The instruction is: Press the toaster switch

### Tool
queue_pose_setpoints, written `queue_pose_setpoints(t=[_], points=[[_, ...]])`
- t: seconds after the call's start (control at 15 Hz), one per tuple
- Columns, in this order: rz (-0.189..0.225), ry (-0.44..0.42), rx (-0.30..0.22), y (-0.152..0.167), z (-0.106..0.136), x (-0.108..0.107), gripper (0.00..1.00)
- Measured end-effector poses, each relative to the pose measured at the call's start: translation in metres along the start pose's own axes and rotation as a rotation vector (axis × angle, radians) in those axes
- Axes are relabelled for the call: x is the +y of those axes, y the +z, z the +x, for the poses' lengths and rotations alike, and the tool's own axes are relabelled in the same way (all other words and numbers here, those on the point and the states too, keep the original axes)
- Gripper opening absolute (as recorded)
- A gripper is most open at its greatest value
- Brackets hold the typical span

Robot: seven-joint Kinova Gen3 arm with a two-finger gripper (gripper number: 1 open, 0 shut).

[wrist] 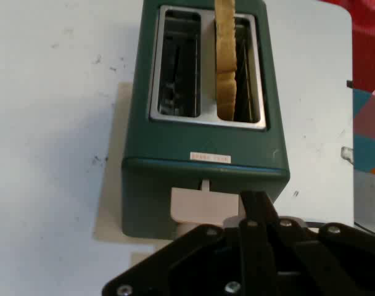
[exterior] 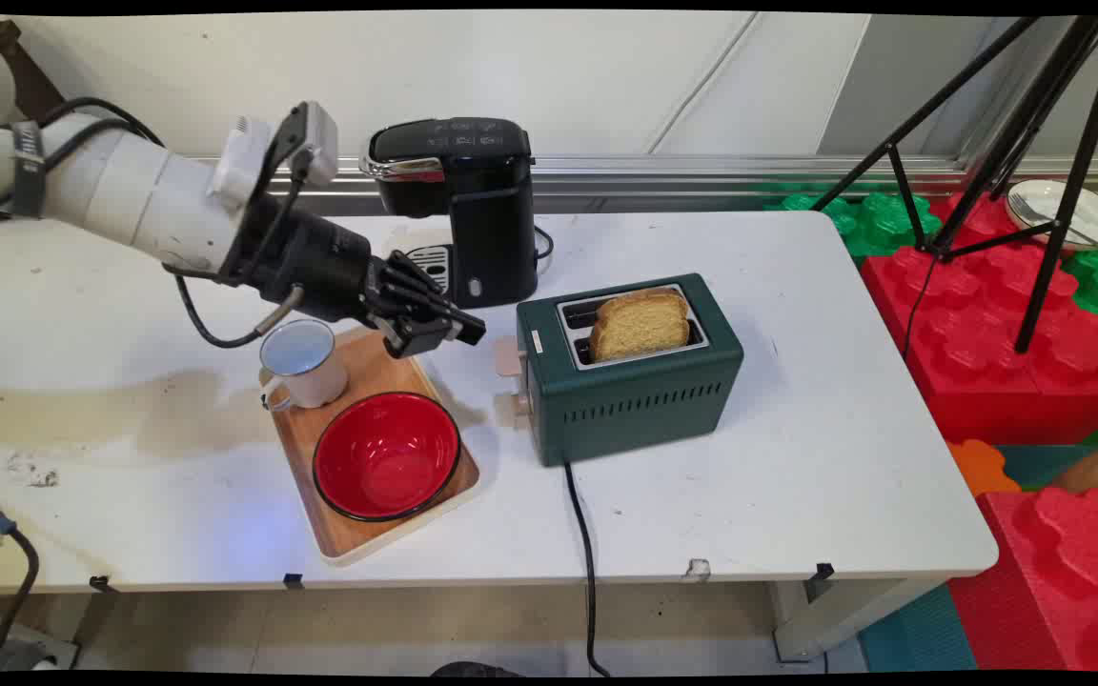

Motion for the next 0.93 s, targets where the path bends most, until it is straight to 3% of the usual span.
queue_pose_setpoints(t=[0.93], points=[[0.007, -0.031, -0.058, 0.032, 0.001, -0.012, 0.00]])
